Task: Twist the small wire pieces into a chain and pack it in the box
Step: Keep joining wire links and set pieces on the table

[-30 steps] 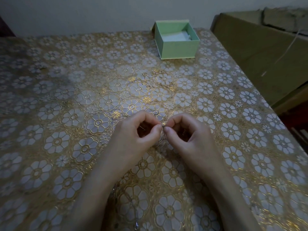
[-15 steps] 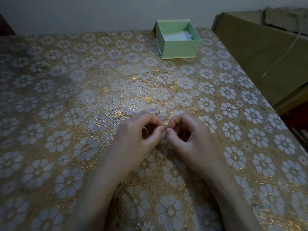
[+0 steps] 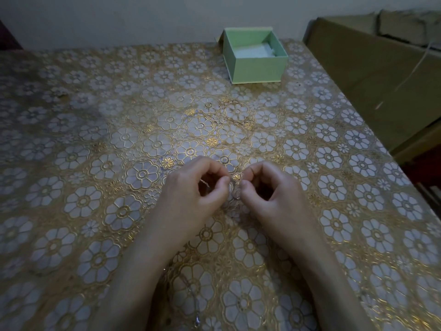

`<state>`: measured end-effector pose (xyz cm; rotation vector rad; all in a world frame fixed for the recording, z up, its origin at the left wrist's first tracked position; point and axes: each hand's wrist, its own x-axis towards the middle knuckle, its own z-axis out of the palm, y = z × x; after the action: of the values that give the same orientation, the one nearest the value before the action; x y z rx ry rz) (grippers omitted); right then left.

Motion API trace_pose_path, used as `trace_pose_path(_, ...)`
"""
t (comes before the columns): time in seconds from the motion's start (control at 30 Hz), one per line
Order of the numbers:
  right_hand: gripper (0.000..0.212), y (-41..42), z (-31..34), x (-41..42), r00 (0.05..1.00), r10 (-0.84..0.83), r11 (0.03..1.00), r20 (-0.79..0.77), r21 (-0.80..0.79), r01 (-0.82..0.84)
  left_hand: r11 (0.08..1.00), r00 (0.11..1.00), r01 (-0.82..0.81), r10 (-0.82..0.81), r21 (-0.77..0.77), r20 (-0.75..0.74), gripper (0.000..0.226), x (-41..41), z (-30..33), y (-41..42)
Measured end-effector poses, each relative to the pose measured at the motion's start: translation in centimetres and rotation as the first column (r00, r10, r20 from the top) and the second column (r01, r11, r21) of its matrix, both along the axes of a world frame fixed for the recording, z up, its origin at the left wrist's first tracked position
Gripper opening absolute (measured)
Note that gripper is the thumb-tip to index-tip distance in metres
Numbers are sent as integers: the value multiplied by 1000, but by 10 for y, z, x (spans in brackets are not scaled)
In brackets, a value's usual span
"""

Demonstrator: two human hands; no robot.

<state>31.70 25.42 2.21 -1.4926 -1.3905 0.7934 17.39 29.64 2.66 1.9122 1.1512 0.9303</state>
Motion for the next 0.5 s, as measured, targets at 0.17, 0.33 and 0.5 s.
trace_pose_path(0.17, 6, -1, 2, -1, 998, 15, 1000, -65, 20, -14, 998, 998, 20, -16, -58, 64, 4, 0, 0, 0)
trace_pose_path(0.33, 7, -2, 2, 0, 997, 30, 999, -72, 22, -28, 995, 994, 15, -4, -102, 105, 5, 0, 1, 1)
trace_pose_path(0.5, 6, -1, 0, -1, 999, 49, 998, -8, 31, -48, 993, 992, 42, -29, -107, 120, 5, 1, 3, 0)
